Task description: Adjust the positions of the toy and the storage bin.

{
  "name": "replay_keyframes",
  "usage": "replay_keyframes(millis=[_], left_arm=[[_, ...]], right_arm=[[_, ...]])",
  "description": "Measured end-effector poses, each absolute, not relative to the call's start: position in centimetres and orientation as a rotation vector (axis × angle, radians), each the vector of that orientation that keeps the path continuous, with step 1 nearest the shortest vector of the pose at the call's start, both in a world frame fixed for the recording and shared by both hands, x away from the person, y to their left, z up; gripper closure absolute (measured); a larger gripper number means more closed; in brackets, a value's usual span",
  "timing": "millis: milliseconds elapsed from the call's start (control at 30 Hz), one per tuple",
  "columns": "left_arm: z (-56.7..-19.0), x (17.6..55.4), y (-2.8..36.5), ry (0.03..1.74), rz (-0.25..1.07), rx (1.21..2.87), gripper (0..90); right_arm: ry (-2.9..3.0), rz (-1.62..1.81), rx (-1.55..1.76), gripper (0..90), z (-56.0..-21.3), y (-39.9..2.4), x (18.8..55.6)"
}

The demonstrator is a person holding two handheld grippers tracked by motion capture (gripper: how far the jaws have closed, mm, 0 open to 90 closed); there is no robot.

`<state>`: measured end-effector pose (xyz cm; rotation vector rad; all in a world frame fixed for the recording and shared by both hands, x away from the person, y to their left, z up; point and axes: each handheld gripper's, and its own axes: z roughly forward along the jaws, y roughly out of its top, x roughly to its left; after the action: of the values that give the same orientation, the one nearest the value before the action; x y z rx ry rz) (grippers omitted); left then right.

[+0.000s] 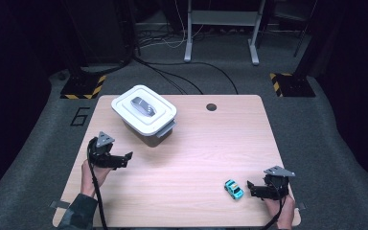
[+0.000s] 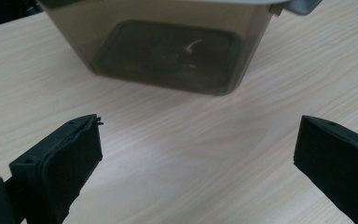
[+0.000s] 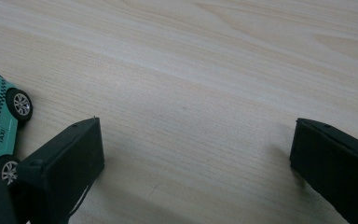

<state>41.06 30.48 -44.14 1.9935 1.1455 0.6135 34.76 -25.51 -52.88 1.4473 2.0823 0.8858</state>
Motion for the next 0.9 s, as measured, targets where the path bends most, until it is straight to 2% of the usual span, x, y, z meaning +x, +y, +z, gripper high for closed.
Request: replay_keyframes(millis=[533, 900], left_arm=[[-41.3, 44.2, 26.6, 1.012, 0.589, 2.027, 3.1], [-40.5, 46.2, 23.4, 0.938, 0.563, 2.067, 10.8]], right_arm=[[2.082, 0.886, 1.448, 2.1, -52.9, -25.5, 34.8], [2.082, 0.885, 1.447, 2.1, -52.9, -25.5, 34.8]])
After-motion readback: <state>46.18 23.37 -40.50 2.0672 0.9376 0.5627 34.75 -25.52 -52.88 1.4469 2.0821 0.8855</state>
